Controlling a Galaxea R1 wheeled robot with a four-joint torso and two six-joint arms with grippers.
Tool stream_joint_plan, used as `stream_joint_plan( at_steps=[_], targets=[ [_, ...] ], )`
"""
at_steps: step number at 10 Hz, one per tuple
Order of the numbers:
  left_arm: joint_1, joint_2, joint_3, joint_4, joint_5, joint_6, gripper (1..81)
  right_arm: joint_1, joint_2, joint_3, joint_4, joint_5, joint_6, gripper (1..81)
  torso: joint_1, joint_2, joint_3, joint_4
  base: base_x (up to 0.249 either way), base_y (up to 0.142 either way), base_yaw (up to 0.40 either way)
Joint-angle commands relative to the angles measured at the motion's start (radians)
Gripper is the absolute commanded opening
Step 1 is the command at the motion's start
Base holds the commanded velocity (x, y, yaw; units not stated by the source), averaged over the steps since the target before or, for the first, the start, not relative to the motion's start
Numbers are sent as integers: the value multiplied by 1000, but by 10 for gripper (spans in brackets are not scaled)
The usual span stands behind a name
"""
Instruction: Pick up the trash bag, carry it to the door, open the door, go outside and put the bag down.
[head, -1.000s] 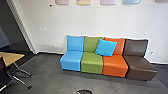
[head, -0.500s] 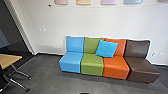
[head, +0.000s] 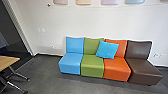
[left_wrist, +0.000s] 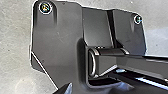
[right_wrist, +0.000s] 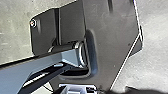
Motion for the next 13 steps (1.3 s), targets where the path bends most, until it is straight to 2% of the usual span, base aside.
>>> stream_joint_plan(
  at_steps=[1,10,13],
  targets=[
    [-25,-1,3,-5,61,0,811,29,-15,9,5,-67,2,811,0,-1,0,0,115,0,0],
    [-25,-3,3,-5,61,0,811,26,-15,10,5,-67,2,811,0,-1,0,0,101,0,0],
    [-25,-3,3,-6,63,-2,811,27,-15,12,5,-67,2,811,0,-1,0,0,26,0,0]
  ],
)
